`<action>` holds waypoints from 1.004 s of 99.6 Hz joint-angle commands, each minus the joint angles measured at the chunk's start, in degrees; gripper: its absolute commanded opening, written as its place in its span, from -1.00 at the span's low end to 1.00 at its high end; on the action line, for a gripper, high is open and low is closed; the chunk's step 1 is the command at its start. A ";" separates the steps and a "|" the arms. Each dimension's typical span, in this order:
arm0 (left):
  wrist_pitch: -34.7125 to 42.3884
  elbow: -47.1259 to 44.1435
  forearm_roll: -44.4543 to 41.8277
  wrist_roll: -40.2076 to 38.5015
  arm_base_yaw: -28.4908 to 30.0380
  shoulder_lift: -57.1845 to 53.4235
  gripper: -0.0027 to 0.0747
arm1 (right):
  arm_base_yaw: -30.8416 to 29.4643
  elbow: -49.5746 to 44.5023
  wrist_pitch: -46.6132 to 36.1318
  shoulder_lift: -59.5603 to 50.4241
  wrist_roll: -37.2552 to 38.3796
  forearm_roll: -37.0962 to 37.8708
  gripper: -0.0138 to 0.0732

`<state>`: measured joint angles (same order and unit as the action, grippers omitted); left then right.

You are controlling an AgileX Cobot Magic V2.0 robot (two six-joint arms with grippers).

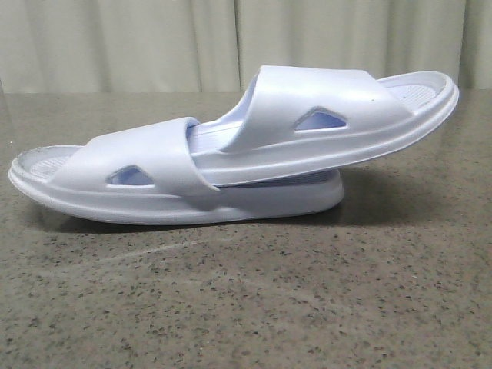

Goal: Insert blue slippers together front up

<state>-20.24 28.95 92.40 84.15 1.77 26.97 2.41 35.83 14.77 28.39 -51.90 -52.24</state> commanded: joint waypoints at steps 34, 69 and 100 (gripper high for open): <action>1.95 -6.93 -8.65 -11.36 0.08 -17.39 0.38 | 0.03 -9.15 -4.36 -17.97 -0.88 2.63 0.20; 2.19 -15.91 -15.94 -17.80 0.08 -21.50 0.38 | 0.03 -19.08 -3.60 -24.19 -0.88 2.92 0.20; 3.73 -17.71 -15.83 -17.80 0.08 -21.50 0.38 | 0.03 -21.64 -7.31 -24.33 -0.88 2.92 0.19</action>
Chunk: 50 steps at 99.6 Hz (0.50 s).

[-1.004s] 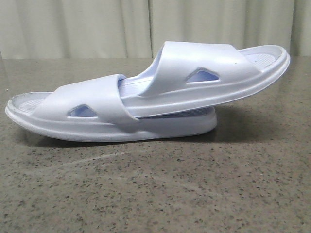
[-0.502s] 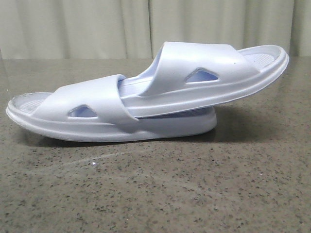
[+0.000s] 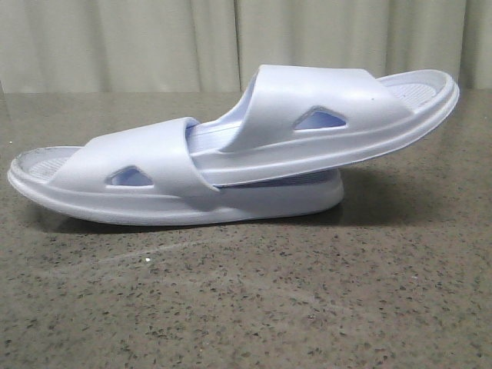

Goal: Insert blue slippers together front up

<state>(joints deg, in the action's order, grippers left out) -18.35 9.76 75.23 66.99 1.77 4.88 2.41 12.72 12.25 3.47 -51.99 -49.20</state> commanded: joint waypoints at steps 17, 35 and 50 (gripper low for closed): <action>1.84 1.48 1.33 -0.63 0.08 0.59 0.18 | 0.03 1.47 -6.60 0.59 -0.79 -0.11 -0.05; 1.84 1.48 1.42 -0.63 0.08 0.59 -0.38 | 0.03 1.47 -6.75 0.59 -0.79 -0.11 -0.61; 1.84 1.48 1.42 -0.63 0.08 0.59 -0.81 | 0.03 1.47 -6.75 0.59 -0.79 -0.11 -0.93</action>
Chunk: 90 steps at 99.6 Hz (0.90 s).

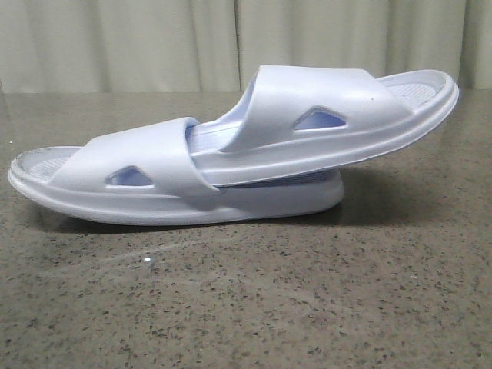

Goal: Insert blue slippers together front up

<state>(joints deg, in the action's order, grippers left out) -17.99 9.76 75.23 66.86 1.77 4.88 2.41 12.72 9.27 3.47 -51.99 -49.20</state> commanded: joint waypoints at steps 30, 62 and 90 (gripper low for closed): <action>-0.84 1.48 2.09 -0.51 0.08 0.59 -0.89 | 0.03 1.47 -3.65 0.59 -0.79 -0.11 -0.93; -7.03 1.48 2.72 -0.51 0.08 0.59 -0.89 | 0.03 1.47 -3.65 0.59 -0.79 -0.11 -0.93; -7.03 1.48 2.72 -0.51 0.08 0.59 -0.89 | 0.03 1.47 -3.65 0.59 -0.79 -0.11 -0.93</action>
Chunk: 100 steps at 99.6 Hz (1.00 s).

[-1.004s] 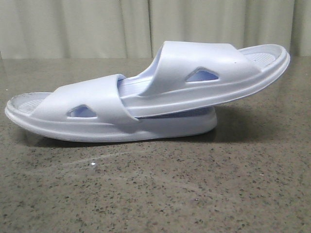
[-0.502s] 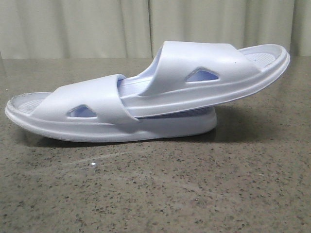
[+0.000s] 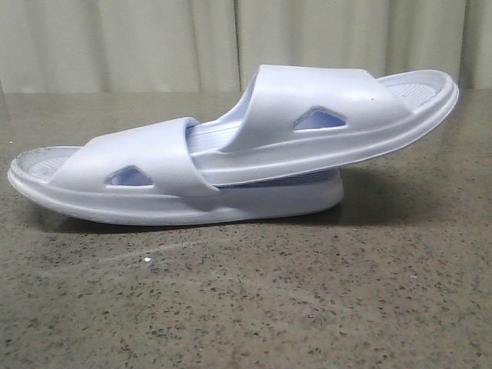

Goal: Insert blue slippers together front up

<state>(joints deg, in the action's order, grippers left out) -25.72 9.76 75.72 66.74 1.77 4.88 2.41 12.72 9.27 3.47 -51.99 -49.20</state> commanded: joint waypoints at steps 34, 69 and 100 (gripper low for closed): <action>4.71 1.16 -1.44 -0.39 -0.91 -0.85 -0.89 | 0.03 1.47 -3.76 0.59 -0.79 -0.11 -0.93; 12.67 1.03 -57.90 -47.88 -5.27 -1.85 -0.89 | 0.03 1.47 -3.76 0.59 -0.79 -0.11 -0.93; 29.05 -7.45 -75.34 -65.62 -7.27 -3.40 -0.89 | 0.03 1.47 -3.76 0.59 -0.79 -0.11 -0.93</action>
<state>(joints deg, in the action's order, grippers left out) -4.80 2.57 3.19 5.34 -4.84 1.68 2.41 12.72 9.27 3.47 -51.99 -49.20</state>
